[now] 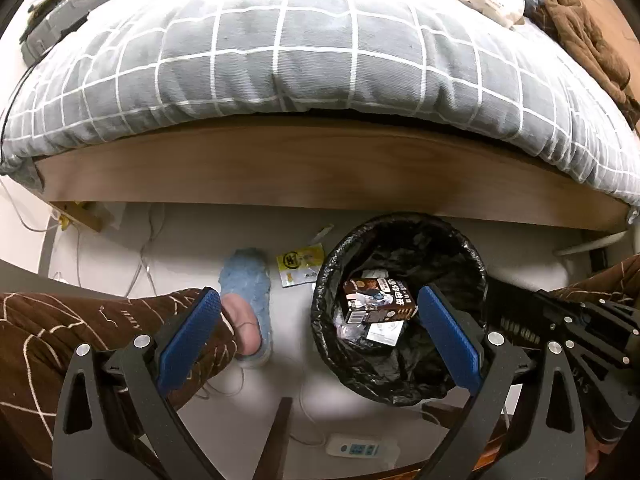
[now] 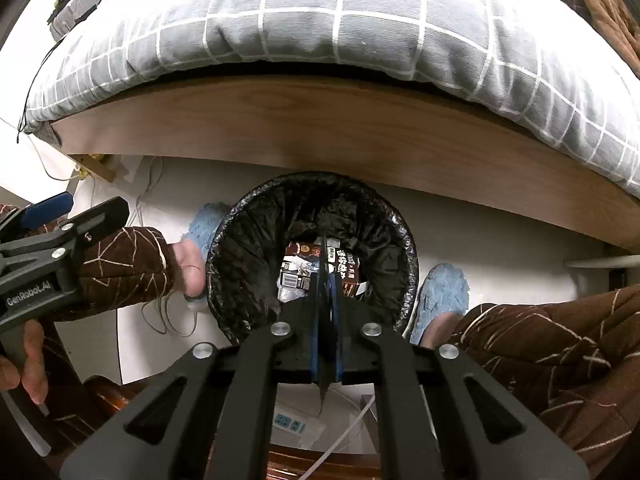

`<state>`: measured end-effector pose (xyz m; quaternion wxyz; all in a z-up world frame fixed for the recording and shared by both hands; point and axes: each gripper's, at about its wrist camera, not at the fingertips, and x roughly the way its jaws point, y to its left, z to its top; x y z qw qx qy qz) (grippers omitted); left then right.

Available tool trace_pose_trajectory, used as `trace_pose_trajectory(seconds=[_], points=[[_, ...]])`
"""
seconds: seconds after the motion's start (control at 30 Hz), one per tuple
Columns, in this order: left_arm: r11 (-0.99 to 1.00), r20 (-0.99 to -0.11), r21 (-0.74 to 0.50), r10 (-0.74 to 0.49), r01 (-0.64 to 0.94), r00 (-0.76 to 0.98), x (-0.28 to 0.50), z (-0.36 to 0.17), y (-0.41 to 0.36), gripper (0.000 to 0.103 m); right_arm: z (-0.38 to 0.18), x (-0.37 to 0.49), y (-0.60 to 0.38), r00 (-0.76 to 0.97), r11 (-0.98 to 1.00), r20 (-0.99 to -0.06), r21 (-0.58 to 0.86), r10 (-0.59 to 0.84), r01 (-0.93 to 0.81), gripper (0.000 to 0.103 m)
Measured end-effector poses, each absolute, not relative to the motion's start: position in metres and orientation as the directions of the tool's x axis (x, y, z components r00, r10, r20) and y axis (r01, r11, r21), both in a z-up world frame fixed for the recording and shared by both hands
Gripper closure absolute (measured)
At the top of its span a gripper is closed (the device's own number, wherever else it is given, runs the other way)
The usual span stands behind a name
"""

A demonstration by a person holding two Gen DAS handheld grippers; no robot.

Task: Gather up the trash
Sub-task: 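Open the left tool to drop the box while the right tool drops the packet into the bin, then move both tools back over the bed toward the red bag and KEYU pouch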

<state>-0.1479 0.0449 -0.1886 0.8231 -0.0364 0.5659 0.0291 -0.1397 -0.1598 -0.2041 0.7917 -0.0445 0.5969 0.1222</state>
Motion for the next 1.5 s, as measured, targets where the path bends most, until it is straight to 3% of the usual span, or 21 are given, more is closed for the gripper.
trace_pose_trajectory(seconds=[0.23,0.5,0.77,1.5], points=[[0.996,-0.928,-0.031,0.004,-0.089,0.372,-0.148,-0.186,0.046,0.006,-0.2,-0.138,-0.161,0.287,0.969,-0.948,0.072,0.14,-0.235,0.076],[0.996,-0.902,-0.028,0.01,-0.082,0.431,-0.15,-0.16,0.045,0.006,-0.159,-0.133,-0.173,0.432,0.977,-0.893,0.038,0.127,-0.208,0.036],[0.995,-0.857,-0.064,-0.015,-0.076,0.515,-0.143,-0.115,0.042,0.006,-0.107,-0.13,-0.185,0.58,0.987,-0.81,-0.005,0.089,-0.159,0.009],[0.998,-0.807,-0.045,-0.013,-0.038,0.59,-0.054,-0.048,0.021,0.006,-0.053,-0.046,-0.212,0.652,0.995,-0.757,-0.022,0.049,-0.101,0.008]])
